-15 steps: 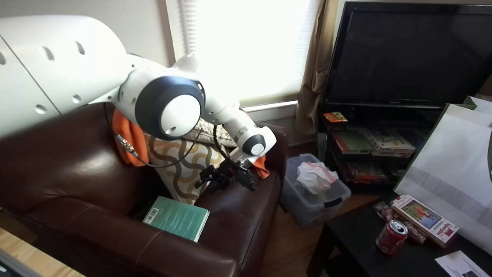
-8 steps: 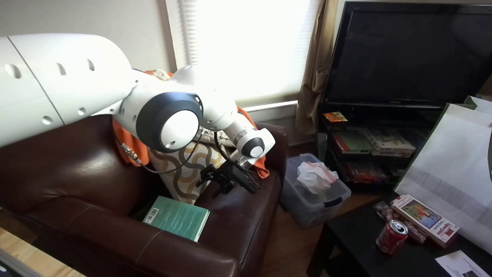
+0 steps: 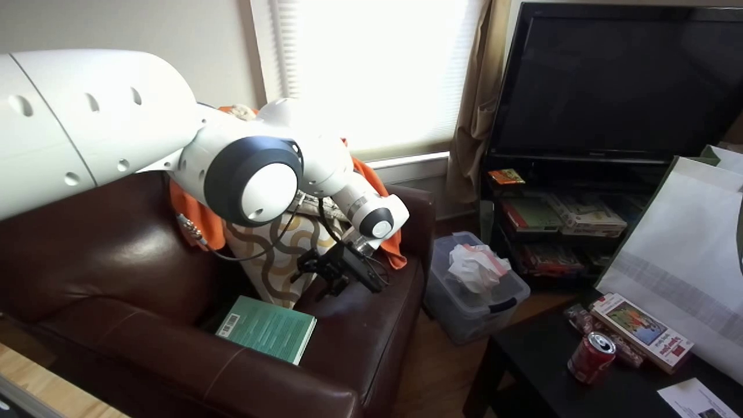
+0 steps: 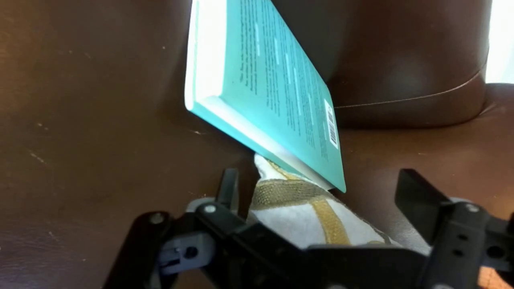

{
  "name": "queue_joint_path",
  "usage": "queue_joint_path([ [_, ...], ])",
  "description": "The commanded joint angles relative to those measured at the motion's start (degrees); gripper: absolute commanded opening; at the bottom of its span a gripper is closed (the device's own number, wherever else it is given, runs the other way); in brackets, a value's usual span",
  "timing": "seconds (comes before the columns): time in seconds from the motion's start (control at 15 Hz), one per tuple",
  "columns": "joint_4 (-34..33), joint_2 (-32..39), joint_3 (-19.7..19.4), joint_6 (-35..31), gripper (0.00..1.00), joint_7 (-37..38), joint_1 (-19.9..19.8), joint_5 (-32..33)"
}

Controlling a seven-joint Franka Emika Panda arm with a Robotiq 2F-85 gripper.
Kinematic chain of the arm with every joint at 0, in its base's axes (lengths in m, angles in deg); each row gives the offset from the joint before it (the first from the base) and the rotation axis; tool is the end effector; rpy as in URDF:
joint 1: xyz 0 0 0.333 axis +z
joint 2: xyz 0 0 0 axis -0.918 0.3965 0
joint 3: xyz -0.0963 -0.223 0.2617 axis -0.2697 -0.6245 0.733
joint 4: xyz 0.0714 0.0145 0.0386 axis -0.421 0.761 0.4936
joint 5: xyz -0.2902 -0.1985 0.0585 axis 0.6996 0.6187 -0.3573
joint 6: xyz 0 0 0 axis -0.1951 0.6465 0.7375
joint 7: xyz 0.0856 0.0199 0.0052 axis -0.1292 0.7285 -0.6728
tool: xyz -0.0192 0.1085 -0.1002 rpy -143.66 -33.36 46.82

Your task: Pick up the book and place it on the right arm rest of the brown couch

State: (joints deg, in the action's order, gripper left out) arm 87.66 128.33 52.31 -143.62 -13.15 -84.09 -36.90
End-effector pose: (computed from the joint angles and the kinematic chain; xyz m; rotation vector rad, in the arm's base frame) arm 0.5966 -0.0933 -0.0864 -2.1662 -0.6699 0.5780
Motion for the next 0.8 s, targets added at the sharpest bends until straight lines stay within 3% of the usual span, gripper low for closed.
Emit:
queue_joint_path([
  [0.0,-0.1,-0.1,0.5,0.0,1.00,0.2,-0.3,0.6],
  [0.4,5.0,-0.1,-1.7,-9.8,1.00,2.2,0.3,1.6],
  [0.73,8.9,0.0,-1.7,-9.9,1.00,1.9,1.2,3.3],
])
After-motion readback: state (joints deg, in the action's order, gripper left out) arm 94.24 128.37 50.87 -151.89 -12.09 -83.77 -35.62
